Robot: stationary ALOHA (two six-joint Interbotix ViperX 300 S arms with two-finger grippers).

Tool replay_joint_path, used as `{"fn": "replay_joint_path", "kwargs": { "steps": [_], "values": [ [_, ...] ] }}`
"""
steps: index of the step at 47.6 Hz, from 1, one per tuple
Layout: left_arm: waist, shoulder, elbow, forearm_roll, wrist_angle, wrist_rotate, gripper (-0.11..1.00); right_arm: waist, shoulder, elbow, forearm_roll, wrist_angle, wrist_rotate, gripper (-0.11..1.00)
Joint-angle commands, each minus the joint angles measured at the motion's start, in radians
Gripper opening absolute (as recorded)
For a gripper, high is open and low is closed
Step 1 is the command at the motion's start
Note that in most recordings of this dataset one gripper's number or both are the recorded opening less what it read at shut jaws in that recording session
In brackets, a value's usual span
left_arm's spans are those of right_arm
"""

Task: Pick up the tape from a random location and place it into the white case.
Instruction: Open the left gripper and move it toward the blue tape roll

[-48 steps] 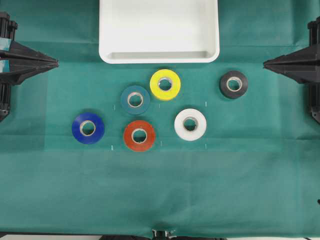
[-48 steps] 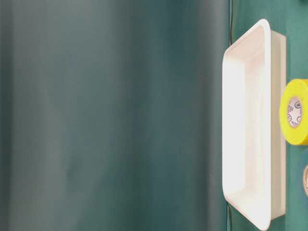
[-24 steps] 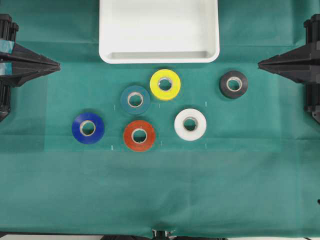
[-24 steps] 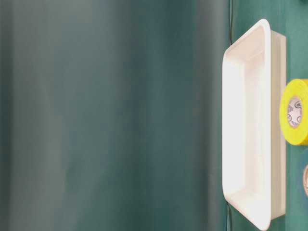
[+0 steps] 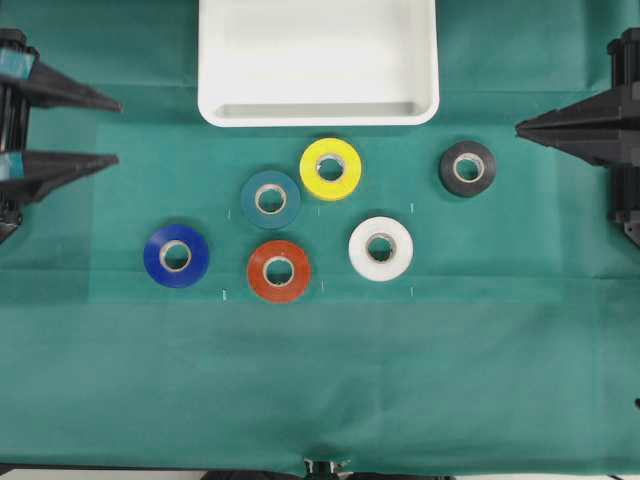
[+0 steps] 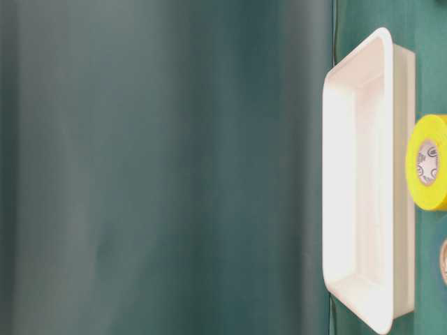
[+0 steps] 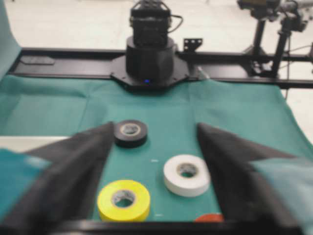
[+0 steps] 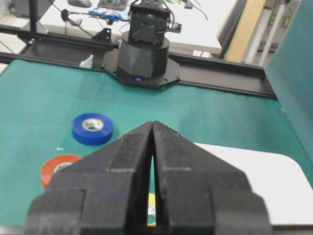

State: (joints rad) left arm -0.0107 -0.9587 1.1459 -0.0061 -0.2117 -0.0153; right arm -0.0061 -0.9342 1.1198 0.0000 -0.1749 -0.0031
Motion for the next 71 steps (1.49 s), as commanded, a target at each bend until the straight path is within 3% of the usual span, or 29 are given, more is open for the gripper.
{"fn": "replay_joint_path", "kwargs": {
  "steps": [1,6,24,48,71],
  "values": [
    [-0.003,0.008,-0.009,-0.003,-0.003,-0.002,0.84,-0.002,0.006,-0.023,-0.002,-0.003,0.002,0.0],
    [-0.003,0.006,-0.011,-0.003,-0.003,-0.002,0.98,-0.002,0.006,-0.023,-0.002,-0.003,0.002,0.0],
    [-0.021,0.005,-0.011,-0.003,0.003,-0.006,0.97,-0.003,0.006,-0.023,-0.002,-0.003,0.002,0.0],
    [-0.221,0.005,-0.021,-0.003,0.043,-0.008,0.97,-0.003,0.006,-0.025,-0.002,-0.003,0.002,0.0],
    [-0.222,0.006,-0.025,-0.003,0.051,-0.006,0.97,-0.002,0.006,-0.023,-0.002,0.003,0.002,0.0]
  ]
}}
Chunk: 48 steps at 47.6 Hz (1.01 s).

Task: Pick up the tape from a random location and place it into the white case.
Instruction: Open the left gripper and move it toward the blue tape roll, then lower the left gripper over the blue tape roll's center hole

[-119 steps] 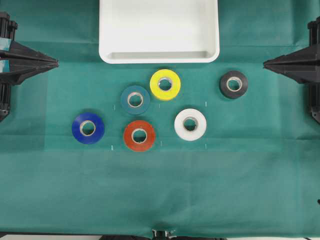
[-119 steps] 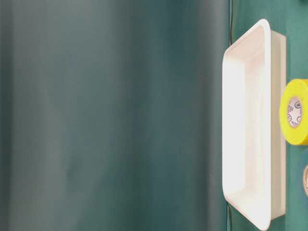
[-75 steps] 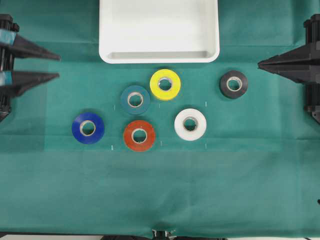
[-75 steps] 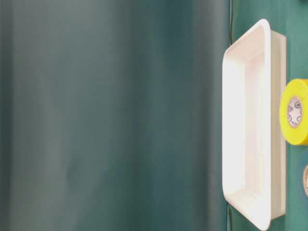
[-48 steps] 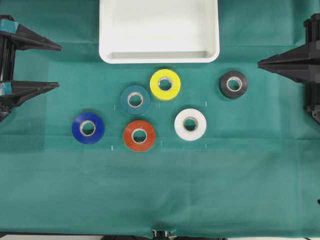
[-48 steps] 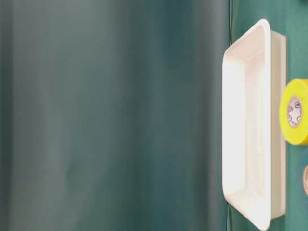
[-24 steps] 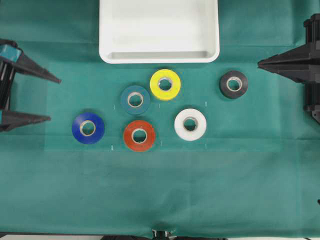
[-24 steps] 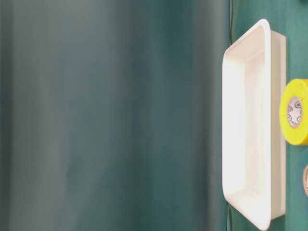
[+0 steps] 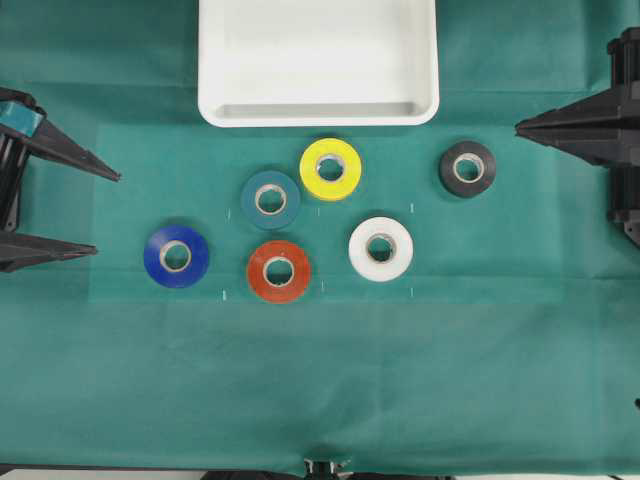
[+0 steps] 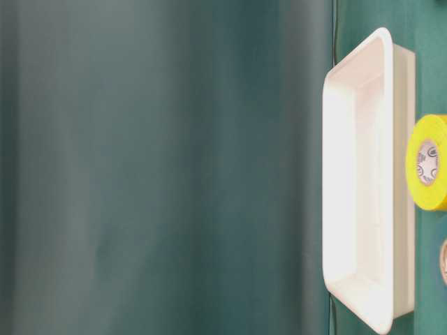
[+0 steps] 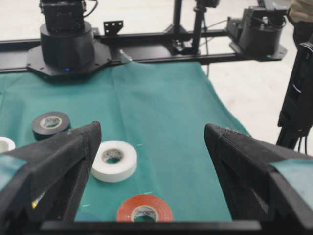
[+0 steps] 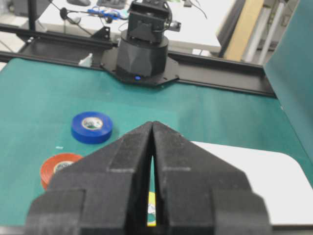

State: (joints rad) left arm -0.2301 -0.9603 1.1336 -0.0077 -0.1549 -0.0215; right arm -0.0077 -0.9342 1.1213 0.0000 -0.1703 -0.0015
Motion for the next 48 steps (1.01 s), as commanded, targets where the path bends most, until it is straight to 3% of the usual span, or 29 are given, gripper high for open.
{"fn": "replay_joint_path", "kwargs": {
  "steps": [1,15,48],
  "values": [
    [-0.003,0.008,-0.012,-0.002,-0.005,0.0,0.97,-0.002,0.006,-0.025,-0.002,-0.002,0.0,0.0],
    [-0.003,0.011,-0.058,-0.002,0.13,-0.009,0.97,-0.002,0.006,-0.026,-0.002,0.003,0.0,0.0],
    [-0.003,0.252,-0.337,-0.002,0.787,-0.009,0.97,-0.002,0.006,-0.028,-0.002,0.006,0.003,0.0]
  ]
}}
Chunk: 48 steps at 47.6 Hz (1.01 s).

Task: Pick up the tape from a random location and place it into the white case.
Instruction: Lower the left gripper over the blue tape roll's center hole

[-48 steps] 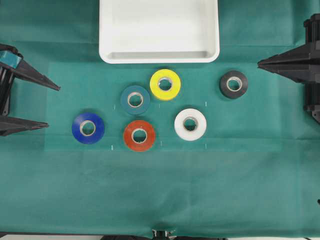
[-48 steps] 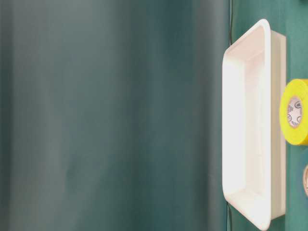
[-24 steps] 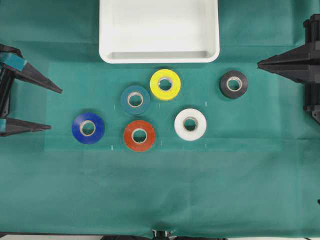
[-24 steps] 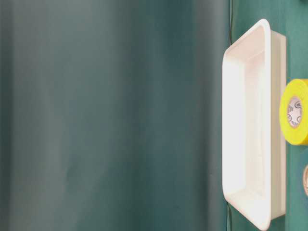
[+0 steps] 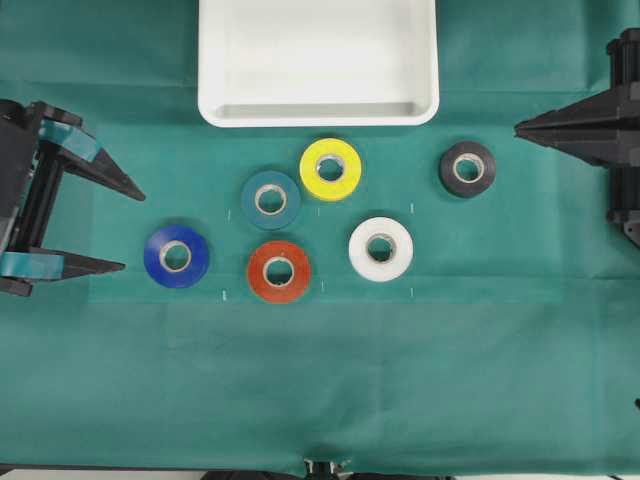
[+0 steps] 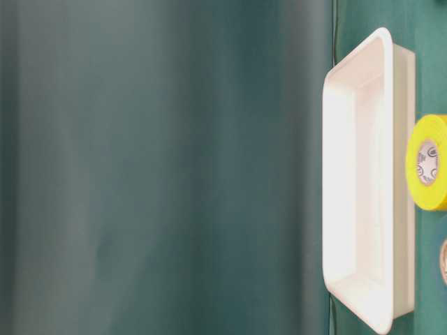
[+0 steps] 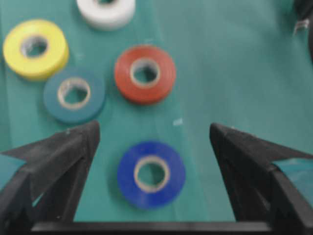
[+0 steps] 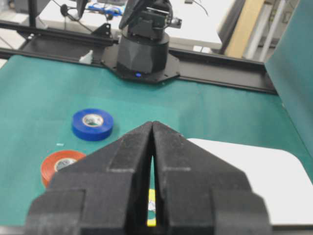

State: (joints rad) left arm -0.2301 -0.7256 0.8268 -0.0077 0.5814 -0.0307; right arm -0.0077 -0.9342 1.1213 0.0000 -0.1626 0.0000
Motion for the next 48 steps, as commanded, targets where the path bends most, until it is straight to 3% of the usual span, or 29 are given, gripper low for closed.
{"fn": "replay_joint_path", "kwargs": {
  "steps": [1,19,48],
  "values": [
    [-0.003,0.023,-0.035,-0.002,0.066,0.0,0.97,-0.002,0.006,-0.028,-0.002,-0.002,0.0,0.0],
    [-0.003,0.109,-0.12,-0.002,0.287,-0.003,0.96,-0.002,0.006,-0.028,-0.002,0.003,0.002,0.0],
    [-0.003,0.13,-0.132,0.003,0.304,0.002,0.96,-0.002,0.006,-0.028,-0.002,0.015,0.0,0.0]
  ]
}}
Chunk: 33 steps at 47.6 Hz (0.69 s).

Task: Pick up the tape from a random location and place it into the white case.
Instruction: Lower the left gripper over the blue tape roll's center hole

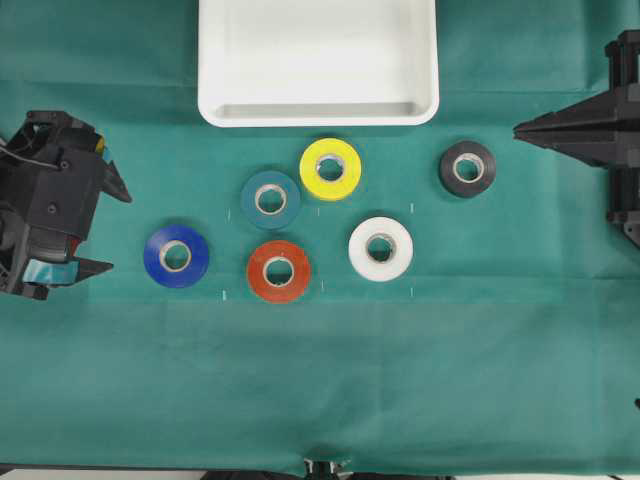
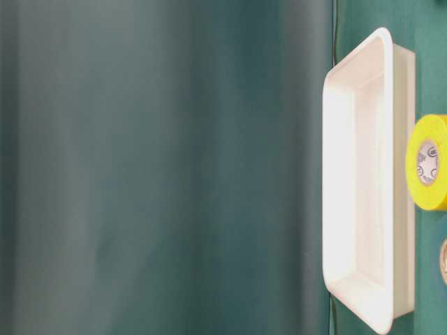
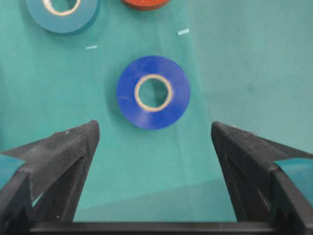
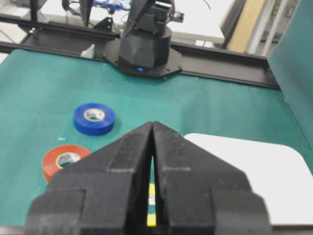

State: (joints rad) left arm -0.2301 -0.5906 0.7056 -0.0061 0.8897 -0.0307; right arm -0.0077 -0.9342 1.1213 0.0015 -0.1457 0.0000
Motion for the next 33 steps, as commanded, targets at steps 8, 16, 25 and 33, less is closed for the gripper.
{"fn": "replay_joint_path", "kwargs": {
  "steps": [8,16,25,33],
  "values": [
    [-0.006,-0.003,-0.009,0.002,-0.011,0.005,0.96,-0.002,0.008,-0.028,-0.003,-0.002,0.0,0.0],
    [-0.006,-0.003,-0.003,0.002,-0.012,0.006,0.96,-0.002,0.009,-0.026,-0.003,-0.002,0.0,0.0],
    [-0.014,-0.003,0.032,0.003,-0.058,0.006,0.96,-0.002,0.018,-0.025,-0.003,-0.002,0.0,0.0],
    [-0.035,-0.002,0.083,0.002,-0.144,0.006,0.96,-0.002,0.025,-0.023,-0.003,-0.002,0.0,0.0]
  ]
}}
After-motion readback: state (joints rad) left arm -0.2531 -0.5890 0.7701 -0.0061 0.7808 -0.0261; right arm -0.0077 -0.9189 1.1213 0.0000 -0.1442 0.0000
